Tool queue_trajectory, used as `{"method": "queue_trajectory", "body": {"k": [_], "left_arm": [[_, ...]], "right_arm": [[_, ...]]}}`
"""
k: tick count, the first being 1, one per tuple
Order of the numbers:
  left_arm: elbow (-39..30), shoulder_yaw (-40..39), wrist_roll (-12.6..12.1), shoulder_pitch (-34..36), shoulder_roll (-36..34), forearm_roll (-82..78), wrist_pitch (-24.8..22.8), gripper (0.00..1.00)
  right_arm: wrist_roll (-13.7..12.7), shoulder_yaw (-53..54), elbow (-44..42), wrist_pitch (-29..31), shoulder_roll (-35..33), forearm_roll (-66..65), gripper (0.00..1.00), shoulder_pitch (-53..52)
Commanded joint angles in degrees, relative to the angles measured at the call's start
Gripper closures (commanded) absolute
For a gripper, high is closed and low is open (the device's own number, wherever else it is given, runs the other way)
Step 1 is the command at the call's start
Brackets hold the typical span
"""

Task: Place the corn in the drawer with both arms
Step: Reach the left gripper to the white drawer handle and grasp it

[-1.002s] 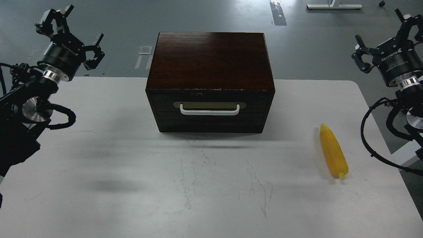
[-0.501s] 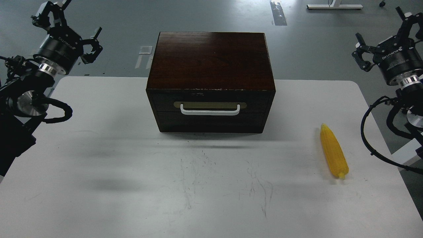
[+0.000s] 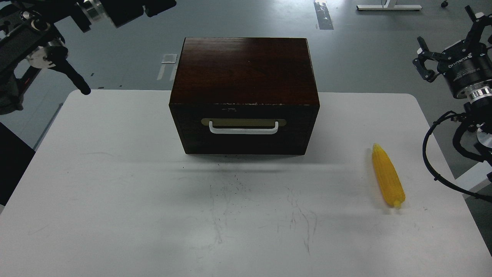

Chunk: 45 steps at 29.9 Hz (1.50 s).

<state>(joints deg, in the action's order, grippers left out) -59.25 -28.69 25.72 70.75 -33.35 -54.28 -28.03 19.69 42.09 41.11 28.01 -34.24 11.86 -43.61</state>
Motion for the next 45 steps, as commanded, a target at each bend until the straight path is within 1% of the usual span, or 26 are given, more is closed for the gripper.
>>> {"method": "queue_trajectory", "body": {"k": [1, 3, 5, 7, 9, 10, 12, 13, 15, 17, 19, 20, 22, 28, 31, 40, 41, 42, 45], "left_arm": [[-4.72, 0.04, 0.12, 1.14, 0.75, -10.47, 0.03, 0.04], [-9.37, 0.21, 0.04, 2.28, 0.92, -18.36, 0.03, 0.06], [-12.28, 0.22, -0.05, 2.64, 1.36, -26.08, 0.03, 0.07], [-13.34, 0.3, -0.05, 2.81, 2.24, -32.52, 0.03, 0.08], [-14.05, 2.57, 0.12, 3.69, 5.47, -44.02, 0.03, 0.08], [-14.14, 3.55, 0.21, 4.04, 6.19, -45.98, 0.03, 0.08], [-14.31, 8.97, 0.47, 5.53, 7.95, -49.15, 0.03, 0.08], [-14.32, 9.0, 0.47, 5.54, 7.95, -49.16, 0.03, 0.08], [-14.4, 14.26, 0.47, 7.46, 9.35, -49.6, 0.78, 0.09], [-14.14, 22.93, 0.47, 10.97, 11.72, -52.22, 5.16, 0.15], [-13.79, 27.09, 0.47, 12.56, 12.96, -54.25, 7.11, 0.17], [-13.44, 30.5, 0.56, 13.53, 14.18, -56.26, 8.77, 0.19], [-12.91, 33.42, 0.48, 13.8, 15.33, -58.99, 10.27, 0.19], [-11.07, 34.49, 0.48, 13.19, 15.77, -66.47, 10.46, 0.19], [-9.05, 36.07, 0.47, 12.75, 15.69, -67.53, 10.54, 0.2], [-8.78, 39.24, 0.47, 12.92, 14.37, -68.67, 10.46, 0.22], [-8.78, 39.24, 0.47, 12.83, 14.19, -68.67, 10.46, 0.23], [-8.78, 39.33, 0.47, 12.75, 14.02, -68.67, 10.46, 0.27], [-8.78, 39.85, 0.39, 12.66, 13.75, -68.67, 10.37, 0.34]], "right_arm": [[0.0, 0.27, -0.07, -0.01, -0.3, 0.0, 0.0, 0.02], [0.0, 0.54, -0.07, -0.01, -0.56, 0.0, 0.0, 0.02], [0.0, 0.63, -0.07, -0.01, -0.56, 0.0, 0.0, 0.02], [0.0, 0.89, -0.07, -0.01, -0.56, 0.0, 0.0, 0.02], [-0.08, 0.98, -0.07, -0.01, -0.56, 0.0, 0.0, 0.02], [-0.09, 0.98, -0.07, -0.01, -0.56, 0.0, 0.0, 0.02], [-0.09, 1.06, -0.07, -0.01, -0.47, 0.0, 0.0, 0.02], [-0.09, 1.07, -0.07, -0.01, -0.47, 0.0, 0.0, 0.02], [-0.09, 1.07, -0.07, -0.01, -0.47, 0.0, 0.0, 0.02], [-0.09, 1.07, -0.15, -0.01, -0.56, 0.0, 0.0, 0.02], [-0.09, 1.15, -0.33, -0.01, -0.56, 0.0, 0.0, 0.02], [-0.09, 1.41, -0.33, -0.01, -0.56, 0.0, 0.0, 0.02], [-0.09, 1.59, -0.42, -0.01, -0.82, 0.0, 0.0, 0.02], [0.0, 1.68, -0.51, -0.01, -1.44, 0.0, 0.0, 0.02], [0.0, 2.21, -0.59, -0.01, -1.35, 0.0, 0.0, 0.02], [0.0, 2.38, -0.68, -0.01, -1.44, 0.0, 0.0, 0.02], [0.0, 2.47, -0.68, -0.01, -1.44, 0.0, 0.0, 0.02], [0.0, 2.47, -0.68, -0.01, -1.44, 0.0, 0.0, 0.02], [0.0, 2.47, -0.68, -0.01, -1.44, 0.0, 0.0, 0.02]]}}
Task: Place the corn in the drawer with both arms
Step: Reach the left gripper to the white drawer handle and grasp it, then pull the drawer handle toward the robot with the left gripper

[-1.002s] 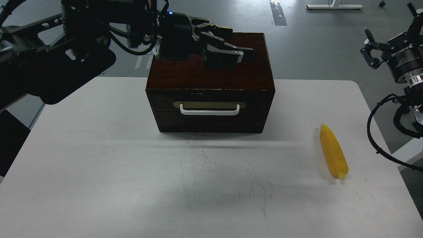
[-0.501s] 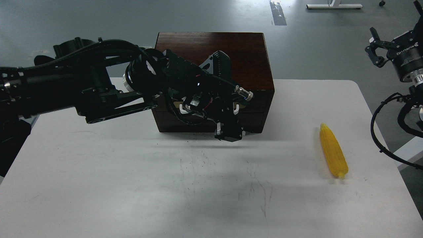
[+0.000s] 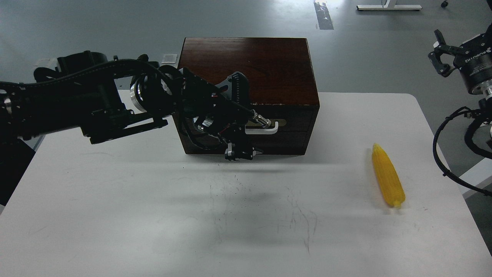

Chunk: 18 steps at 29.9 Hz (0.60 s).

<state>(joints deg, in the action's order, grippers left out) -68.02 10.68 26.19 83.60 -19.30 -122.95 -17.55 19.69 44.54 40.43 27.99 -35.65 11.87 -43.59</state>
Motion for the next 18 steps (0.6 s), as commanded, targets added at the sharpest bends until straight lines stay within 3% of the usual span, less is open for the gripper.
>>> {"method": "queue_trajectory", "body": {"k": [1, 6, 18], "left_arm": [[0.0, 0.57, -0.08, -0.19, -0.3, -0.01, -0.12, 0.35], [0.0, 1.53, 0.0, -0.19, -0.38, -0.27, -0.29, 0.4], [0.44, 2.33, -0.08, -0.19, -0.56, -0.36, -0.64, 0.4]], "right_arm": [[0.0, 0.02, 0.0, 0.01, -0.03, 0.0, 0.0, 0.0], [0.0, 0.11, -0.44, 0.01, 0.06, 0.0, 0.0, 0.0], [0.08, 0.11, -1.23, 0.01, 0.06, 0.0, 0.0, 0.0]]}}
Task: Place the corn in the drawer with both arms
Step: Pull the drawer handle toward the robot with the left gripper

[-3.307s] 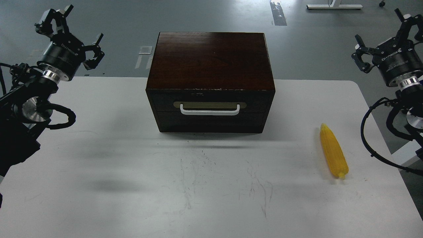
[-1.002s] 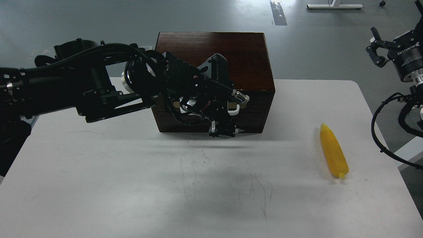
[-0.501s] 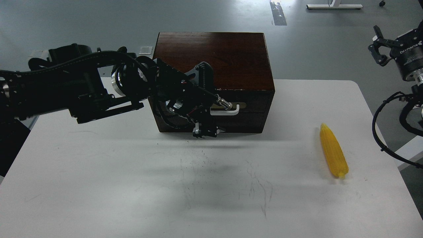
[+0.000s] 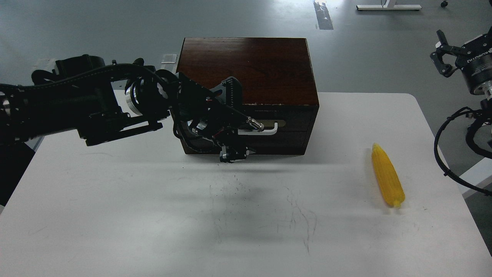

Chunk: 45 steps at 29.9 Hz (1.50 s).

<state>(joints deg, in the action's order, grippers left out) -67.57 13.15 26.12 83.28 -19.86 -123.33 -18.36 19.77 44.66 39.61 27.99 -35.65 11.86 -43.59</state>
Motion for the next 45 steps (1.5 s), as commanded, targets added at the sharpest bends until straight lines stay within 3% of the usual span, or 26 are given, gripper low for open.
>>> {"method": "queue_trajectory", "body": {"k": [1, 10, 17, 23, 39, 45], "left_arm": [[-0.01, -0.14, -0.02, 0.13, 0.0, 0.02, 0.17, 0.4], [-0.28, -0.14, 0.07, 0.13, -1.05, 0.02, -0.71, 0.37], [-0.89, 0.04, 0.77, 0.13, -1.14, 0.02, -1.24, 0.52], [-1.42, 0.21, 1.88, 0.04, -1.58, 0.02, -1.33, 0.53], [-14.24, 0.04, 1.88, 0.74, -6.5, 0.2, -5.63, 0.53], [-15.92, -0.05, 1.88, 0.83, -6.59, 0.29, -6.51, 0.52]], "right_arm": [[0.0, -0.01, -0.42, 0.01, 0.05, 0.0, 0.0, 0.0], [0.0, 0.08, -0.42, 0.01, -0.03, 0.0, 0.0, 0.0], [0.0, 0.43, -0.42, 0.01, -0.21, 0.0, 0.0, 0.09], [0.0, 0.43, -0.5, 0.01, -0.47, 0.0, 0.0, 0.09], [0.0, 0.43, -0.59, 0.01, -0.56, 0.0, 0.0, 0.09], [0.0, 0.43, -0.59, 0.01, -0.74, 0.0, 0.0, 0.09]]}}
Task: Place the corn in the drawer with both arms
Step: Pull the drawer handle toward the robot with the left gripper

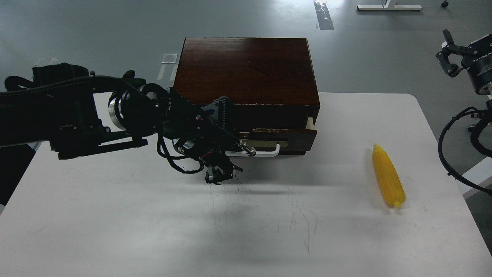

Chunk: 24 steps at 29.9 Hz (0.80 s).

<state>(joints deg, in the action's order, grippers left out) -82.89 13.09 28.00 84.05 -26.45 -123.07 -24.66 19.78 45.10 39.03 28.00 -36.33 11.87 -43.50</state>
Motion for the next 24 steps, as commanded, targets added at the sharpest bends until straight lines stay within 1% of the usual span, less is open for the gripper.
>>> {"method": "queue_trajectory", "body": {"k": [1, 14, 21, 22, 23, 24], "left_arm": [[-0.69, 0.0, 0.0, 0.15, -0.01, 0.03, -0.22, 0.52], [-4.47, -0.26, 0.0, 0.33, -0.18, 0.03, -2.5, 0.52], [-6.67, -0.61, 0.0, 0.59, -1.33, 0.03, -2.76, 0.51], [-6.67, -0.61, 0.0, 0.68, -1.24, 0.03, -2.76, 0.47], [-6.67, -0.7, 0.0, 0.94, -1.24, 0.11, -2.76, 0.38], [-6.67, -0.7, -0.13, 1.29, -1.24, 0.46, -2.76, 0.2]], "right_arm": [[-0.09, -0.01, 0.0, 0.0, -0.06, 0.0, 0.0, 0.0], [-0.09, -0.01, -0.53, 0.0, -0.14, 0.0, 0.0, 0.0], [0.0, -0.01, -0.71, 0.0, -0.23, 0.0, 0.0, 0.0], [0.0, -0.01, -0.71, 0.0, -0.23, 0.0, 0.0, 0.0], [-0.09, -0.01, -0.71, 0.0, -0.23, 0.0, 0.0, 0.0], [0.0, -0.01, -0.71, 0.0, -0.23, 0.0, 0.0, 0.0]]}}
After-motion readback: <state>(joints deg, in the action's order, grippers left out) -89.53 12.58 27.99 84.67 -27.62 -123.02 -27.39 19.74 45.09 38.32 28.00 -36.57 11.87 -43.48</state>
